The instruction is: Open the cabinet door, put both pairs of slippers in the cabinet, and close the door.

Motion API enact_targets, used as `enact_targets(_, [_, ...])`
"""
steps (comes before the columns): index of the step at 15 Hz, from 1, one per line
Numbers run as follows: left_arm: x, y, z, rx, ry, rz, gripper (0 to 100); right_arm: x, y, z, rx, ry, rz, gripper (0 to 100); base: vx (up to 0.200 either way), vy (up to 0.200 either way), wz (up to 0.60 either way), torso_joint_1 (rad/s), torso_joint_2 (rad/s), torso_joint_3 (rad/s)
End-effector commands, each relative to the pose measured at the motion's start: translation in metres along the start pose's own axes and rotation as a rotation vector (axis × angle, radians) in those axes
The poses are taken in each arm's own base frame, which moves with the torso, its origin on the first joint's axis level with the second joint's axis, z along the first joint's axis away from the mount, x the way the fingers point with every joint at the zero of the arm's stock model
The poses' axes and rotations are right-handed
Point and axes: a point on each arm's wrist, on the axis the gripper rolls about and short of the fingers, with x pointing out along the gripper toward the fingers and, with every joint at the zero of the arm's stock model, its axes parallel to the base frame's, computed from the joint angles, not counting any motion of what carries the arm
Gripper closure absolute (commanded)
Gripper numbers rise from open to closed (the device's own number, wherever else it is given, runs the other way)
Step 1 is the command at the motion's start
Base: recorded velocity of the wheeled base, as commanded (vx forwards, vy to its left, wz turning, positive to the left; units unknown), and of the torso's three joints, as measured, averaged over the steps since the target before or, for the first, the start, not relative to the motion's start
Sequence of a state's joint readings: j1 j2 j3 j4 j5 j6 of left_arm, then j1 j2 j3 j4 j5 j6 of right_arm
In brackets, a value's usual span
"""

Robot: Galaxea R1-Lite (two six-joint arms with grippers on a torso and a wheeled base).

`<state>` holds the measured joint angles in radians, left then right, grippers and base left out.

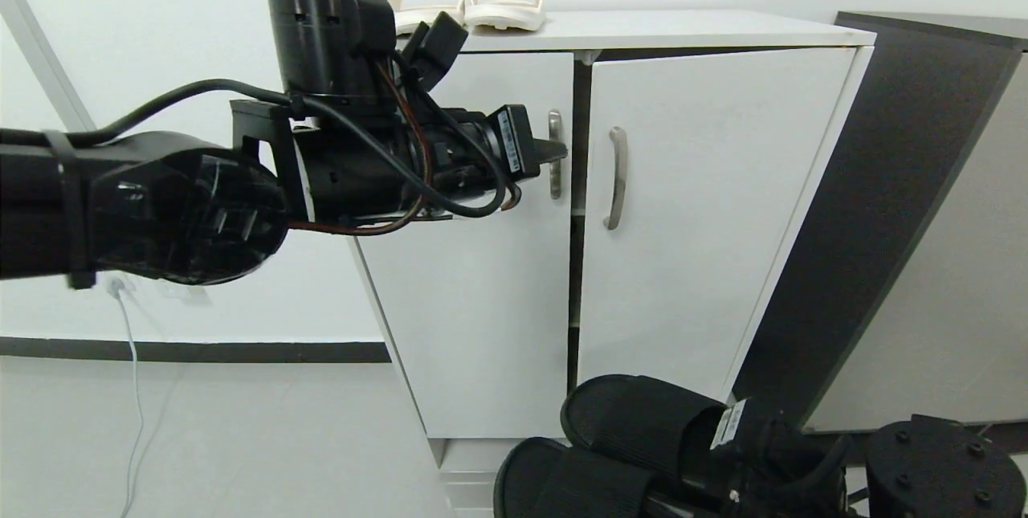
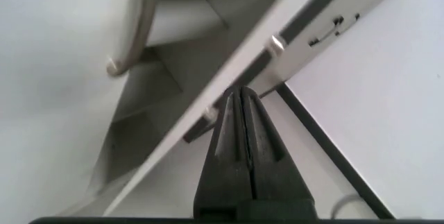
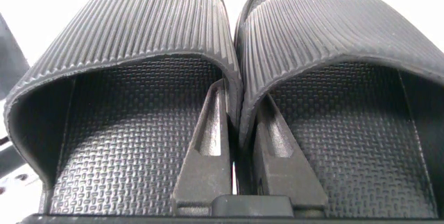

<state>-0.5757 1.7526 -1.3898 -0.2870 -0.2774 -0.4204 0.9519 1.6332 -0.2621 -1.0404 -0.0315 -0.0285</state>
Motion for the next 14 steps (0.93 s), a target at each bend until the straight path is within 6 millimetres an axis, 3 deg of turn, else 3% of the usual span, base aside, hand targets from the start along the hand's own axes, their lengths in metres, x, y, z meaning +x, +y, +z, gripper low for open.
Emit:
enact_targets(1, [0.02,0.009,-0.004,-0.021,0.01,0.012,100,-0.002,0.002,0.0,-0.003,-0.001,0.007,100,0.0,0.0,0.0,0.0,0.0,0.0])
enact_targets(7, [0.053,0.016,0.003,-0.027,0.021,0.017,100,-0.004,0.003,-0.003,-0.007,0.006,0.015,100,0.0,0.0,0.0,0.0,0.0,0.0])
enact_targets(12, [0.066,0.015,-0.002,-0.044,0.03,0.004,100,-0.007,0.006,-0.006,-0.036,0.019,0.031,100,0.0,0.0,0.0,0.0,0.0,0.0])
enact_targets(14, [0.065,0.014,-0.001,-0.07,0.026,0.001,100,-0.006,0.006,-0.007,-0.037,0.021,0.031,100,-0.2,0.0,0.0,0.002,0.0,0.002])
